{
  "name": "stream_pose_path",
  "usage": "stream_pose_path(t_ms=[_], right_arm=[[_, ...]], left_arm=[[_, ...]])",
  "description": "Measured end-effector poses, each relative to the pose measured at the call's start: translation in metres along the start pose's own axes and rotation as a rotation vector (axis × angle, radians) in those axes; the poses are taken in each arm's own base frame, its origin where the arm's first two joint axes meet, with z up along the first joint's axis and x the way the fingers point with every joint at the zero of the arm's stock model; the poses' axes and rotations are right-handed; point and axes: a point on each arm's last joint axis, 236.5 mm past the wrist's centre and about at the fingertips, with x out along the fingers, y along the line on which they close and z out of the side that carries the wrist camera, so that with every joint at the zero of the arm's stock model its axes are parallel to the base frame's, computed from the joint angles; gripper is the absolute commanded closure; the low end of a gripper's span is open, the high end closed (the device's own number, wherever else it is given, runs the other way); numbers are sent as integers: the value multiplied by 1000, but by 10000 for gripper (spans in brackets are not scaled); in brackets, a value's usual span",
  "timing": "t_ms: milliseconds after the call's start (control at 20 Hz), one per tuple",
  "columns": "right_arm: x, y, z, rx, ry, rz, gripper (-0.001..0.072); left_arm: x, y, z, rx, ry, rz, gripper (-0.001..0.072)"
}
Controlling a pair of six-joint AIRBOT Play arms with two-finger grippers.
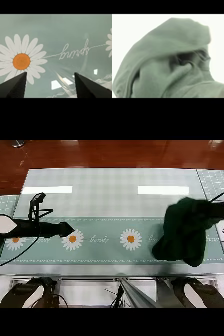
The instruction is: Fold the shirts.
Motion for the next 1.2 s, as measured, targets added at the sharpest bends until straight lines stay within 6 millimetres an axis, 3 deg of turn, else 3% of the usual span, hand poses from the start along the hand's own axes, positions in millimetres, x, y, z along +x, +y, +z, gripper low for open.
stream_pose_path(t_ms=[200,350,550,700,800,950,1050,1200], right_arm=[[-97,51,69,-107,-254,158,689],[-174,88,102,-197,-439,265,689],[-256,127,117,-289,-619,395,689],[-283,156,110,-339,-642,522,689],[-278,174,98,-370,-572,608,689],[-237,210,59,-435,-349,756,689],[-197,245,19,-482,-185,849,689],[-110,288,-52,-506,61,857,689]], left_arm=[[0,0,0,3,-1,-1,8],[0,0,1,1,-2,-1,7],[0,0,1,-2,-2,-1,7],[0,0,2,-2,-7,-1,8],[0,0,2,-2,-8,-1,7],[0,0,2,-2,-9,-1,7],[0,0,3,-3,-10,-1,8],[0,0,3,-2,-13,0,8]])
